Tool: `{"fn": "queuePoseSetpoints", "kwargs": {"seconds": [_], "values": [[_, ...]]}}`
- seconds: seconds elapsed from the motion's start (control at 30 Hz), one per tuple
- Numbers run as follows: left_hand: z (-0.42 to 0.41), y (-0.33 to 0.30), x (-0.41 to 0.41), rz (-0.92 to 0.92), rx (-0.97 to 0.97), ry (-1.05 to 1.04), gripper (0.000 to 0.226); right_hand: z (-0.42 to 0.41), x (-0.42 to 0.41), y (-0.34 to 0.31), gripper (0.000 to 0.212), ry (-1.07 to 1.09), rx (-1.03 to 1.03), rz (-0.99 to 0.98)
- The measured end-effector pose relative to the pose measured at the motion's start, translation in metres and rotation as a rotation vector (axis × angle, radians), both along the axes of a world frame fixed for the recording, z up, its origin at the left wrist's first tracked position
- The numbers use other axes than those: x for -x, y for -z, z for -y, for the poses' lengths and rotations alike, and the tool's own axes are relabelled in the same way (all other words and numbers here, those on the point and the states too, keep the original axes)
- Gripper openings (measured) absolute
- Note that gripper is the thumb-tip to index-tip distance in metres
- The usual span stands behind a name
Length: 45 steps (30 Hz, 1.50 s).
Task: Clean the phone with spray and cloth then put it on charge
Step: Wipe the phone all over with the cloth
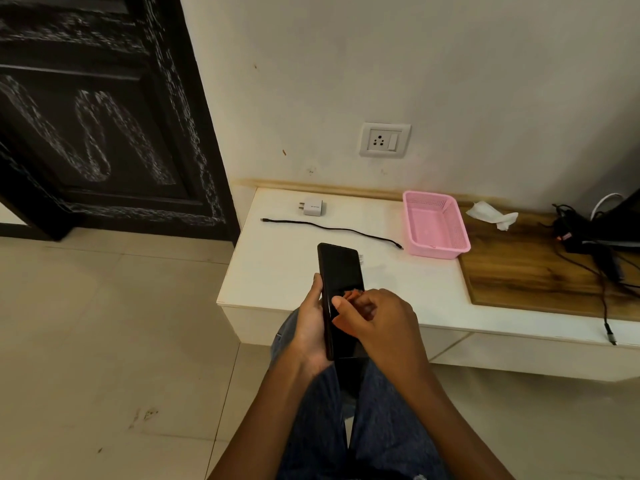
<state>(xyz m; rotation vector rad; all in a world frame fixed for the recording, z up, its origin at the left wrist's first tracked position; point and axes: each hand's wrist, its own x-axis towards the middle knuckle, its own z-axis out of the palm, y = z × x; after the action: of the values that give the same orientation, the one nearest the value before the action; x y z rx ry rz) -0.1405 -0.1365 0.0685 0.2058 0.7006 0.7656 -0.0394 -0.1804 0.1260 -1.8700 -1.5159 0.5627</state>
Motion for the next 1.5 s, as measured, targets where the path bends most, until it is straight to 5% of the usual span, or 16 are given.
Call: {"fn": "queuePoseSetpoints", "kwargs": {"seconds": [0.2,0.33,0.5,0.63,0.9,1.13,1.5], "values": [[0.000,-0.005,-0.001,-0.026,-0.072,0.054,0.068,-0.004,-0.005,-0.002,0.016,0.023,0.034,-0.074],[0.004,-0.011,0.000,0.037,-0.060,0.047,0.069,-0.009,-0.020,-0.007,0.024,0.002,0.064,-0.179],[0.005,-0.011,0.002,0.138,-0.034,0.037,0.071,-0.017,-0.034,-0.023,0.022,0.121,-0.166,-0.312],[0.006,-0.010,0.000,0.141,-0.033,0.074,0.073,-0.025,-0.034,-0.026,0.006,0.114,-0.258,-0.214],[0.004,-0.008,0.000,0.011,-0.068,0.130,0.075,-0.026,-0.019,-0.009,0.014,-0.093,-0.218,0.169],[0.003,-0.013,-0.001,-0.054,-0.101,0.172,0.086,-0.026,-0.017,-0.006,0.037,-0.082,-0.206,0.208],[0.003,-0.020,-0.004,-0.117,-0.109,0.167,0.098,-0.031,-0.015,-0.002,0.034,-0.133,-0.247,0.233]]}}
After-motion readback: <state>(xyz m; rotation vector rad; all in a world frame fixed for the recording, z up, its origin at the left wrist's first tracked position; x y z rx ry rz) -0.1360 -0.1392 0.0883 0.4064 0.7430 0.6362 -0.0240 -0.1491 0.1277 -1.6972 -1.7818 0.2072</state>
